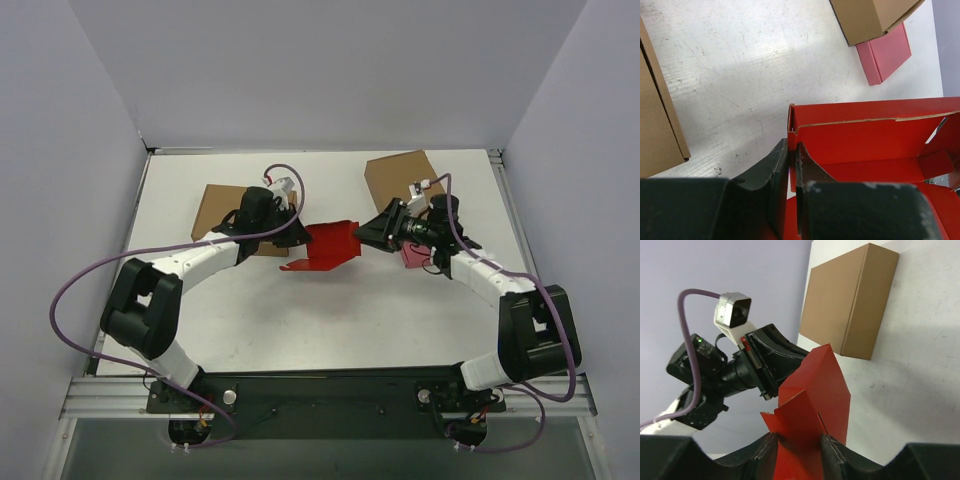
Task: Fold the paper box
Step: Fold the paper box at the center of the board.
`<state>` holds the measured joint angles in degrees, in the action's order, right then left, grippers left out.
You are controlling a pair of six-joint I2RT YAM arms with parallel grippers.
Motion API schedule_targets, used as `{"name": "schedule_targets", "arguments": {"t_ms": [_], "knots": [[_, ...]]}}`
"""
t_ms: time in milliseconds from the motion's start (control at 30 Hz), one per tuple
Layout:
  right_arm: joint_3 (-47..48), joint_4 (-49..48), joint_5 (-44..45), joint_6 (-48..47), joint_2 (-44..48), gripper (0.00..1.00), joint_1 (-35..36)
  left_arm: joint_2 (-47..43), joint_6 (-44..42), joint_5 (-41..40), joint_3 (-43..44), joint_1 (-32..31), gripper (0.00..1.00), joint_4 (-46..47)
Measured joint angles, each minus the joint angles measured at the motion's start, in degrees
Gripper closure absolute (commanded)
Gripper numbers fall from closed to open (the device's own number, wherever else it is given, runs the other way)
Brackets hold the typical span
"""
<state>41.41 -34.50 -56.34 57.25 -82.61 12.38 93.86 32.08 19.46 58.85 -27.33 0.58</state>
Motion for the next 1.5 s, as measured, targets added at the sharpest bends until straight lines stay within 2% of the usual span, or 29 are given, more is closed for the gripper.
{"name": "schedule_targets", "arguments": {"t_ms": [300, 467, 1000, 1100, 1300, 1500], "knots": [[8.7, 20.6, 9.1, -14.9, 0.0, 0.6, 3.0, -1.4, -1.8, -2.3, 0.0, -0.8, 1.0, -1.2], [11.5, 28.6, 14.1, -20.7, 0.0, 0.63, 4.4, -1.6, -2.8, -3.2, 0.0, -2.0, 1.0, -1.9], [16.2, 39.8, 23.8, -28.6, -2.1, 0.67, 8.0, -3.2, -6.1, -8.2, 0.2, -5.4, 1.0, -4.2], [16.4, 40.7, 25.2, -29.2, -2.6, 0.72, 8.4, -3.7, -6.3, -9.0, 0.2, -6.0, 1.0, -5.2], [17.7, 42.5, 28.9, -30.3, -3.8, 0.9, 9.1, -4.7, -7.0, -10.6, 0.3, -7.1, 1.0, -5.7], [19.6, 44.7, 33.7, -31.9, -5.7, 1.0, 10.8, -5.4, -8.4, -13.4, 1.4, -8.7, 1.0, -7.7]]}}
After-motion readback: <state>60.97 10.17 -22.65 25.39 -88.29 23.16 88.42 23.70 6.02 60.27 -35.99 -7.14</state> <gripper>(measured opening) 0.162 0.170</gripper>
